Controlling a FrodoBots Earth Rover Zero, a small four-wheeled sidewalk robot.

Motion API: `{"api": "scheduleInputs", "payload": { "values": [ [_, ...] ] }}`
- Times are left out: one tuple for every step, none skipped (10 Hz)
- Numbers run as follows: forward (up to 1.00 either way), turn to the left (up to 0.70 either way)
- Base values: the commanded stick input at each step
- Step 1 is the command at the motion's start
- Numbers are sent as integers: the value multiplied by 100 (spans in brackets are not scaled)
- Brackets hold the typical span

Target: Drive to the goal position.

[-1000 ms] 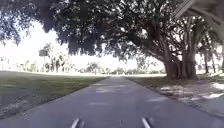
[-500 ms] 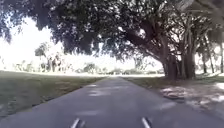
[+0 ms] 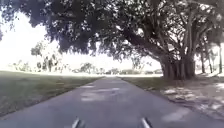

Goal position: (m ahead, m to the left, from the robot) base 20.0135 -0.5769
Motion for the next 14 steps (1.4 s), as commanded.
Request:
{"api": "scheduleInputs", "payload": {
  "values": [
    [85,0],
    [85,0],
    [85,0],
    [85,0],
    [85,34],
    [85,34],
    [85,22],
    [85,2],
    [85,0],
    [85,0],
    [85,0],
    [85,0],
    [85,0],
    [85,0]
  ]
}}
